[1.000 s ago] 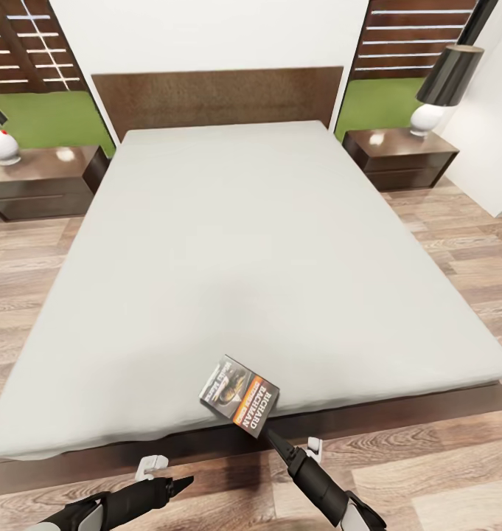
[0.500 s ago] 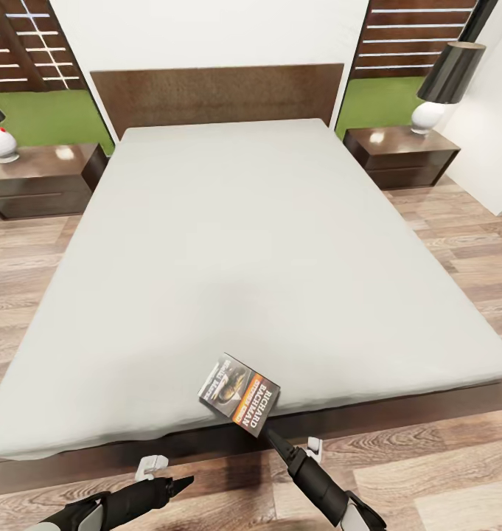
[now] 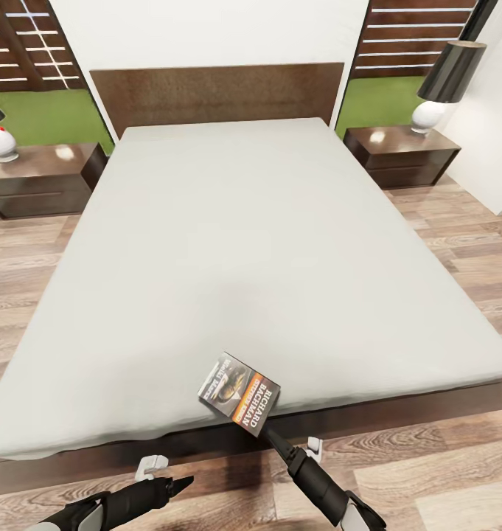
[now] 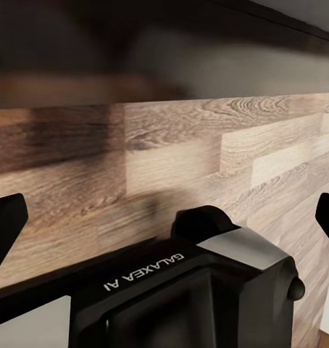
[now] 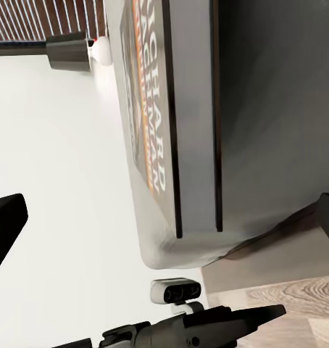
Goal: In the bedroom, move the book from the bed onto either nightstand, and place the two sandals side by side next to the bed.
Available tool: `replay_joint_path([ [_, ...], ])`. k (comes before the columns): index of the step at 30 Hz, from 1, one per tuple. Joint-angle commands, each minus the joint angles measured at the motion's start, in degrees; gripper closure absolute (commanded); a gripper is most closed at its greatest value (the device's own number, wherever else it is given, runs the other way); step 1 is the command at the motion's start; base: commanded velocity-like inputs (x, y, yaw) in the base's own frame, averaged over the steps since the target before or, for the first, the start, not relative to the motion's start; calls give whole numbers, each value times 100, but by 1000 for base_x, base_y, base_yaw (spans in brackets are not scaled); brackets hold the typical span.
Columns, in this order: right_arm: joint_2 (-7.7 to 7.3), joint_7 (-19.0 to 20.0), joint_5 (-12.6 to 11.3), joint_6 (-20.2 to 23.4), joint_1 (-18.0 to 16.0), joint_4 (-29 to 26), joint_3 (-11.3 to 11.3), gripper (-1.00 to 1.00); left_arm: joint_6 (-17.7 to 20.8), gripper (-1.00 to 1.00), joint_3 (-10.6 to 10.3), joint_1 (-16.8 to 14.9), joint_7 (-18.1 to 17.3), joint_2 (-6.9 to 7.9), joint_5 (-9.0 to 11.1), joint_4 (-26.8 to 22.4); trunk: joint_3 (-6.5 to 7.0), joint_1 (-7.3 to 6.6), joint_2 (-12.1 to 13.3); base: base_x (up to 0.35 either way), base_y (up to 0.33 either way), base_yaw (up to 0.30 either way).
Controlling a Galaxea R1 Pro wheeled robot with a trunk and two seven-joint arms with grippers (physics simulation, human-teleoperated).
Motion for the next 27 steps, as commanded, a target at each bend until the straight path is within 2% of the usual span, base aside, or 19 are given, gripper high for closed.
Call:
replay_joint_path([
  [1,5,22,-10,60,-2,1,-25,-100,-5,-100,48,-2,-16,1,-57,-1,-3,0,-1,0,0,0],
  [27,5,22,-10,60,-3,1,-25,-100,4,-100,52,-2,-7,1,-49,-1,-3,0,-1,0,24,0],
])
